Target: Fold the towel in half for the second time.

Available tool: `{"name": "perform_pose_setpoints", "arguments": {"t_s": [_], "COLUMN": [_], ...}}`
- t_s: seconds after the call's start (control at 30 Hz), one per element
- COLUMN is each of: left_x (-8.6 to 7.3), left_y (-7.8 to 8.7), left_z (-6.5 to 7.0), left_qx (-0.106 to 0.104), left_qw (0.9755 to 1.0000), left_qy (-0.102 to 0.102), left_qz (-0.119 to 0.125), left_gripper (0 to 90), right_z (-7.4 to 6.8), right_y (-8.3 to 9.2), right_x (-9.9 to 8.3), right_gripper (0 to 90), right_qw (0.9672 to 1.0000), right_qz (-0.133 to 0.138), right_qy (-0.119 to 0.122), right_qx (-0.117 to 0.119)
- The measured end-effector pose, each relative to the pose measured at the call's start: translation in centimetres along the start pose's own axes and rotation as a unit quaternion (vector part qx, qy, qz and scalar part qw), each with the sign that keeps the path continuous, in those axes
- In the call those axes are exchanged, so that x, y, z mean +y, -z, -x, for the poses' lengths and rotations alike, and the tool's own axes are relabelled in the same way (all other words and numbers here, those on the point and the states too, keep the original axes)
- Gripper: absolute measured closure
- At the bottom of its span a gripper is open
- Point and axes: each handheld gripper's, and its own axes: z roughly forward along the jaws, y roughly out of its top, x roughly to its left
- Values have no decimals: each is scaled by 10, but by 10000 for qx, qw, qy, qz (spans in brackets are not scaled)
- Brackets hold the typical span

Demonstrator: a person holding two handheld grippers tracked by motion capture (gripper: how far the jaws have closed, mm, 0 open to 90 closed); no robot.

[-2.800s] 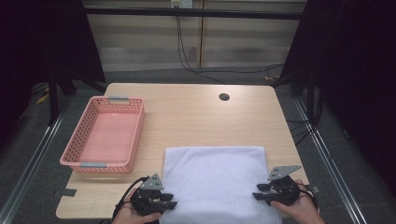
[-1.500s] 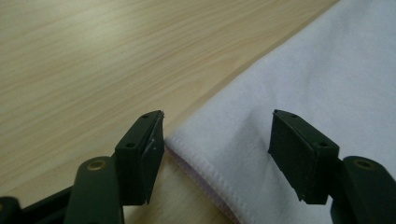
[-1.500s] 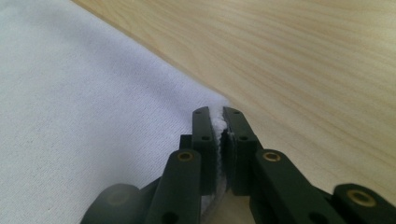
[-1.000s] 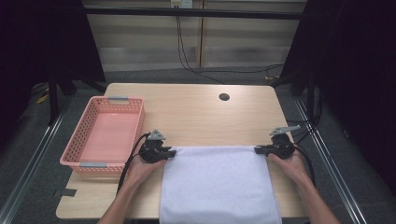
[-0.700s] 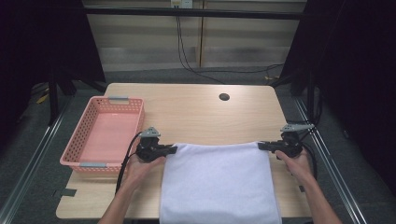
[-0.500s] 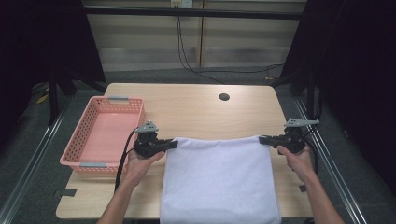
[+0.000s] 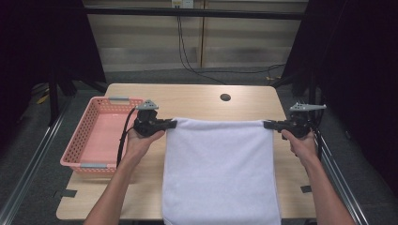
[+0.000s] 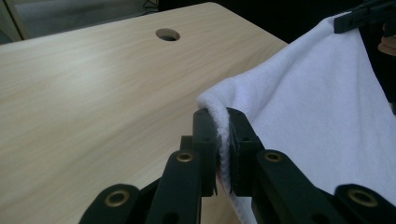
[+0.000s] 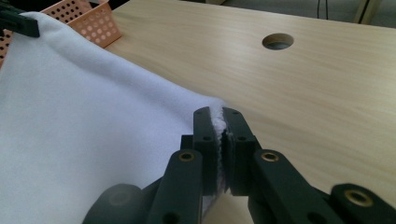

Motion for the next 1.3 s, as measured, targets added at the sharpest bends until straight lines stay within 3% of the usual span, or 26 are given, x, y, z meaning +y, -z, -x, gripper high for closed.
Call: {"name": "perform_pose_setpoints", "arguments": {"t_s": [0.1,0.3,0.43,0.47,0.53,0.67,0.77,0.87,1.0,1.13,1.2,1.3], "left_x": [10,20,23,22,18,6,-1,-7,-20,-41,-51,-67], "left_y": [-3,-4,-1,-1,-2,6,15,25,33,42,43,47], "left_z": [-8,-18,-27,-27,-23,-10,6,24,43,56,61,69], "left_qx": [95,214,196,195,283,178,138,-20,-96,-230,-214,-398], "left_qw": [10000,9995,9972,9971,9984,9986,9991,9983,9979,9977,9982,9981], "left_qy": [21,103,411,405,213,123,-59,-219,-418,-348,-333,-285], "left_qz": [-11,222,590,620,441,486,405,540,485,543,445,373], "left_gripper": [840,840,840,840,840,840,839,838,837,836,837,837], "right_z": [4,10,15,14,11,2,-9,-21,-36,-49,-54,-59], "right_y": [-7,-15,-16,-15,-13,-10,3,15,30,39,44,51], "right_x": [12,34,51,55,55,39,22,9,-6,-29,-43,-64], "right_gripper": [857,858,858,858,859,858,858,857,856,853,853,851], "right_qw": [10000,9996,9993,9992,9993,9995,9991,9986,9973,9969,9969,9971], "right_qz": [-1,194,211,218,292,266,393,435,500,367,324,266], "right_qy": [-8,-65,-7,-14,14,147,130,234,348,454,431,376], "right_qx": [-93,-219,-308,-322,-249,-93,79,184,403,532,573,607]}}
